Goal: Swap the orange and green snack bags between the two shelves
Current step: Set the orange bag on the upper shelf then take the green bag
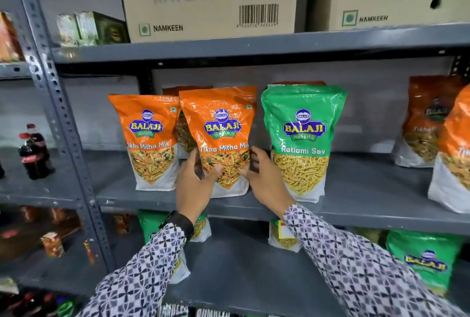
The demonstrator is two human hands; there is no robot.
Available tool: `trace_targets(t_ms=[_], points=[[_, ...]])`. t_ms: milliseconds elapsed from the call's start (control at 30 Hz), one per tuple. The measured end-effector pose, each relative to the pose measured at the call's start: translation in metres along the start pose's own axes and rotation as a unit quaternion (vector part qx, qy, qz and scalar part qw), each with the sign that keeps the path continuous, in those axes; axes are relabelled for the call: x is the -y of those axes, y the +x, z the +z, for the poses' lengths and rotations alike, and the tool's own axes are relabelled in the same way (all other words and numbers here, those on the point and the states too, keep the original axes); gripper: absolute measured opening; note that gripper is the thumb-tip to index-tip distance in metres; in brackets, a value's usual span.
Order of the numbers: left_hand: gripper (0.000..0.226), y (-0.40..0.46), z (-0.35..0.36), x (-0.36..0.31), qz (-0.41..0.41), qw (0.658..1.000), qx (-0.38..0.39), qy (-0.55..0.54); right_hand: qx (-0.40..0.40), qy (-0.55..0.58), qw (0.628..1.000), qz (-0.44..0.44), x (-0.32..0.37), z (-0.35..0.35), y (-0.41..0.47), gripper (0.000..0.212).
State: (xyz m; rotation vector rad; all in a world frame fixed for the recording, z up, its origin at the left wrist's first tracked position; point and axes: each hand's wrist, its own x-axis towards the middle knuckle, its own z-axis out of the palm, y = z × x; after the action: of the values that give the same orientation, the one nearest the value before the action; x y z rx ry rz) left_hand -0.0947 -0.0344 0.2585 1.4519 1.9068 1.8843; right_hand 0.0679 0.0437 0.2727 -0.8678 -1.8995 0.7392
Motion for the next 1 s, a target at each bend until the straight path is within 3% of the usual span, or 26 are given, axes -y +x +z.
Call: trace_targets(t_ms=[100,167,267,400,467,533,667,1000], points=[[0.043,-0.012,0.010,-0.014,0.071,0.990,-0.119,0.036,-0.016,0.030,0.999,-0.017,0.001,-0.025,-0.019,0.063],[0.031,-0.017,0.022,-0.025,0.122,0.985,-0.115,0.030,-0.059,0.040,0.996,-0.054,-0.002,-0.047,-0.032,0.055],[0.024,-0.022,0.050,-0.040,0.134,0.991,0.000,-0.012,-0.166,0.032,0.981,-0.091,-0.013,-0.079,-0.044,0.040],[0.064,-0.023,0.087,-0.049,0.034,0.983,0.174,-0.045,-0.273,0.010,0.960,-0.064,-0.035,-0.117,-0.045,0.034],[0.088,-0.018,0.100,-0.048,-0.035,0.973,0.216,-0.073,-0.256,0.021,0.966,-0.014,-0.048,-0.129,-0.041,0.045],[0.101,-0.015,0.109,-0.046,-0.073,0.967,0.224,-0.094,-0.190,0.056,0.979,0.040,-0.061,-0.135,-0.037,0.058],[0.075,-0.021,0.120,-0.059,-0.064,0.963,0.236,-0.112,-0.097,0.117,0.986,0.071,-0.077,-0.136,-0.032,0.058],[0.078,-0.058,0.084,-0.077,0.023,0.978,0.172,-0.112,-0.130,0.113,0.985,0.024,-0.042,-0.141,-0.076,0.048]])
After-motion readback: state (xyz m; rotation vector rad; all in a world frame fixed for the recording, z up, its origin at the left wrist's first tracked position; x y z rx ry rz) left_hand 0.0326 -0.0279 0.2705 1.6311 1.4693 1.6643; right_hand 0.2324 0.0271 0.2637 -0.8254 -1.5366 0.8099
